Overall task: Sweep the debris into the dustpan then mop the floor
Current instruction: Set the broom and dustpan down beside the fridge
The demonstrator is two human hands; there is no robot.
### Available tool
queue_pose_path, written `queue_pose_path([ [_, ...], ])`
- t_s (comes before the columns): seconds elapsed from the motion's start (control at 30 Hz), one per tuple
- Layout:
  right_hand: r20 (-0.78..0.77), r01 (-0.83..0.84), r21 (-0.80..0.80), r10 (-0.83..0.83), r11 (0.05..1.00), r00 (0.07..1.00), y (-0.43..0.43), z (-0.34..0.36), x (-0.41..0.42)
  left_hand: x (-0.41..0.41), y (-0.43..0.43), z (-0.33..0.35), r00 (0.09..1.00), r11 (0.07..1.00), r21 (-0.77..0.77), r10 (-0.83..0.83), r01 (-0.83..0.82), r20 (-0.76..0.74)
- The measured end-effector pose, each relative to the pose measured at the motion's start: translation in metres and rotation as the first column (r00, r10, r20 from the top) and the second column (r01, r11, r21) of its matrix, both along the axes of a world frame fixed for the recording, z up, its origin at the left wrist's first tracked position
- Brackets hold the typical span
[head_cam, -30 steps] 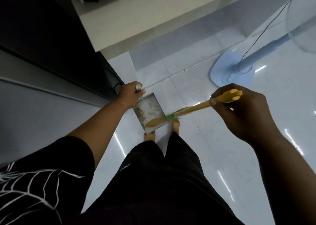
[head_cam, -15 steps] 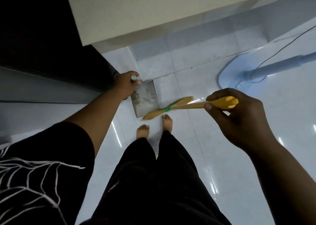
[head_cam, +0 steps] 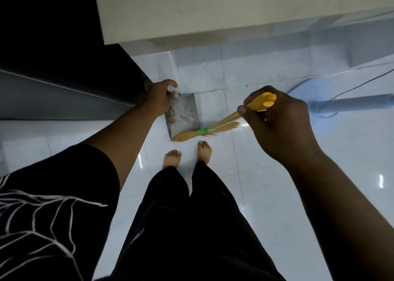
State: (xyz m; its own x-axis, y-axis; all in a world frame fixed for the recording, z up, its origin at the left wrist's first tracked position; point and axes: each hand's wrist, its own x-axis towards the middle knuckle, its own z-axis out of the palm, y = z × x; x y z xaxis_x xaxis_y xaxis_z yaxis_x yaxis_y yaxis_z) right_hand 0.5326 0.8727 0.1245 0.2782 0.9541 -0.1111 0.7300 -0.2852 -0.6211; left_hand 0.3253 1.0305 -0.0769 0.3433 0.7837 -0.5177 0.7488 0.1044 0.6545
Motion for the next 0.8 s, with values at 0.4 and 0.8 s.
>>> queue_pose_path([
  [0.4,-0.002,-0.058,-0.129,0.059,0.99,0.998,0.106,-0.083,-0.028,0.005,0.011,-0.003,0.997,0.998,0.036,-0.04,0.043,-0.068],
  [0.8,-0.045,0.004,-0.167,-0.011,0.986,0.999,0.155,-0.118,-0.043,0.005,-0.009,-0.002,0.996,1.0,-0.015,0.016,-0.017,-0.091],
])
